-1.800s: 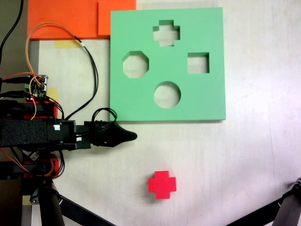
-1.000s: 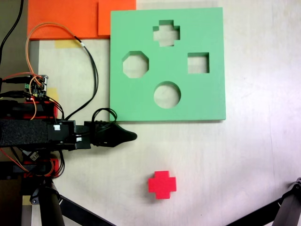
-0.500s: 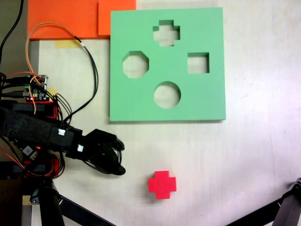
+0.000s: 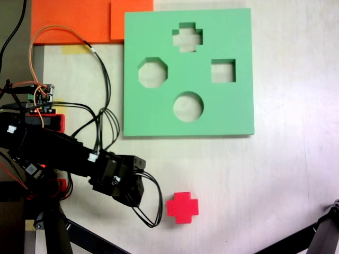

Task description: Put the cross columnar block into the corresponding hole

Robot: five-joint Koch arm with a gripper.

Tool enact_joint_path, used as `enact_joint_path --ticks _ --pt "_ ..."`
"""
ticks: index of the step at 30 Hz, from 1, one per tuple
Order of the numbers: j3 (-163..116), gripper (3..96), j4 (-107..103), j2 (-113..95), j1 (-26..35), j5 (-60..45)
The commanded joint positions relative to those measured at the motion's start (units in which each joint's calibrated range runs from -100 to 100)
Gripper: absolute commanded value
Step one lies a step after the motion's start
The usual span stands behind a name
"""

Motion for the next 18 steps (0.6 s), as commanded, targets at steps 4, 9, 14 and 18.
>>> enact_joint_path --ticks 4,9,14,18 --pt "17.36 77.1 -3.23 16.04 -0.83 -1.22" --pt "24.74 89.7 -3.23 30.85 -1.42 -3.03" --pt "25.84 89.7 -3.23 42.44 -1.17 -4.0" --pt "26.54 89.7 -0.34 48.03 -1.12 -4.4"
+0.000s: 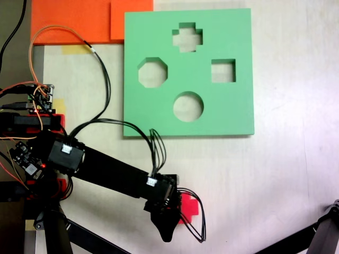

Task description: Put the cross columnar block into the corresponding hole

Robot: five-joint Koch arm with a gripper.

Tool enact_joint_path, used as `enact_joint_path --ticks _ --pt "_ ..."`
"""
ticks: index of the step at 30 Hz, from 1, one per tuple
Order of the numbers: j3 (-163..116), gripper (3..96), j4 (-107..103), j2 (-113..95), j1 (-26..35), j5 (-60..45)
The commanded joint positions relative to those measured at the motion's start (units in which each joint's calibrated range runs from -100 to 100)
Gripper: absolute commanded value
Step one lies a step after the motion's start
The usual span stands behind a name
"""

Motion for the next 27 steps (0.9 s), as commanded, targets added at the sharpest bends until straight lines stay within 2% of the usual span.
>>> enact_joint_path --ticks 1,16,17,20,22,24,27 --pt "4.59 89.7 1.6 3.18 0.0 -0.78" --pt "9.87 88.5 5.06 22.74 0.2 -0.78" --pt "9.87 84.6 5.06 23.44 0.2 -0.78" --pt "9.57 61.9 4.39 24.27 0.05 -0.78" --pt "9.37 50.9 3.33 24.69 -0.15 -0.78" --pt "9.37 44.4 2.17 25.53 -0.24 -0.73" --pt "9.37 41.5 0.63 26.23 -0.29 -0.73"
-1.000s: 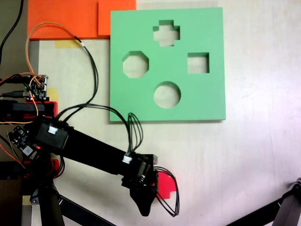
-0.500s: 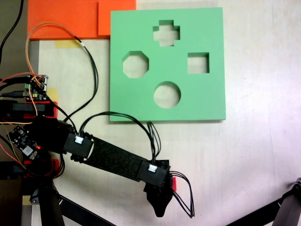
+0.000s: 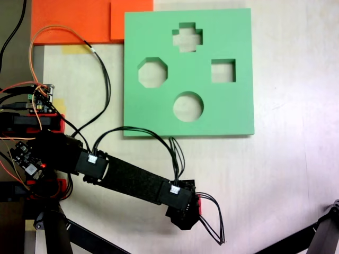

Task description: Put the cross columnar block into the corresponding hole

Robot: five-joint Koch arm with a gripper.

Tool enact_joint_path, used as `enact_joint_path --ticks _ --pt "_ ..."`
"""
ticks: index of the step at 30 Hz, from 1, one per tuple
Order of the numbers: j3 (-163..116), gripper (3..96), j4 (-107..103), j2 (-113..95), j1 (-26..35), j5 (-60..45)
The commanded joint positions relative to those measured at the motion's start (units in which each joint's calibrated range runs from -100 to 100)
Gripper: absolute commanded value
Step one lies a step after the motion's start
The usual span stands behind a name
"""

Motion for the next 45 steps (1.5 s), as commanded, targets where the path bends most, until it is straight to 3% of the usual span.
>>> enact_joint_path --ticks 1,10,19,31,38,45 --pt "-0.43 40.7 -2.29 1.75 -0.05 -0.29" --pt "-0.63 39.2 -4.8 0.07 0.44 -0.05" --pt "-0.63 39.1 -4.8 -20.32 4.79 5.13" --pt "1.26 34.8 -4.8 -33.17 20.51 19.73" --pt "11.83 35.0 -4.8 -22.42 29.94 31.5" --pt "12.23 35.2 1.37 -15.15 34.48 36.87"
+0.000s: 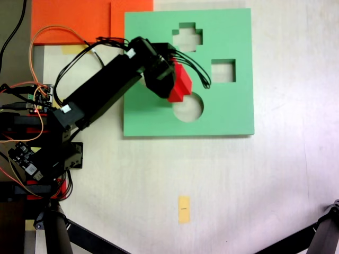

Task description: Put the cross columnar block into the corresponding hole

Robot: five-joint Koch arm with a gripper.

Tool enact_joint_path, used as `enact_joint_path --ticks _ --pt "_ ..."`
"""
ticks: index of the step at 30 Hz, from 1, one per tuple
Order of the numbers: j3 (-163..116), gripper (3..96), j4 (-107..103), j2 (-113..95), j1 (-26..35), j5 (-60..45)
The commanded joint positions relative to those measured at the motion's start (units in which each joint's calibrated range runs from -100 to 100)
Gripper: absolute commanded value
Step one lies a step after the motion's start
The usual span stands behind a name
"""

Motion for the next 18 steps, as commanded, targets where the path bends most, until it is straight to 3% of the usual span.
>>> enact_joint_path --ticks 1,18 --pt "4.01 35.2 5.84 2.52 1.56 1.86" --pt "23.15 35.2 17.78 25.99 4.69 2.78"
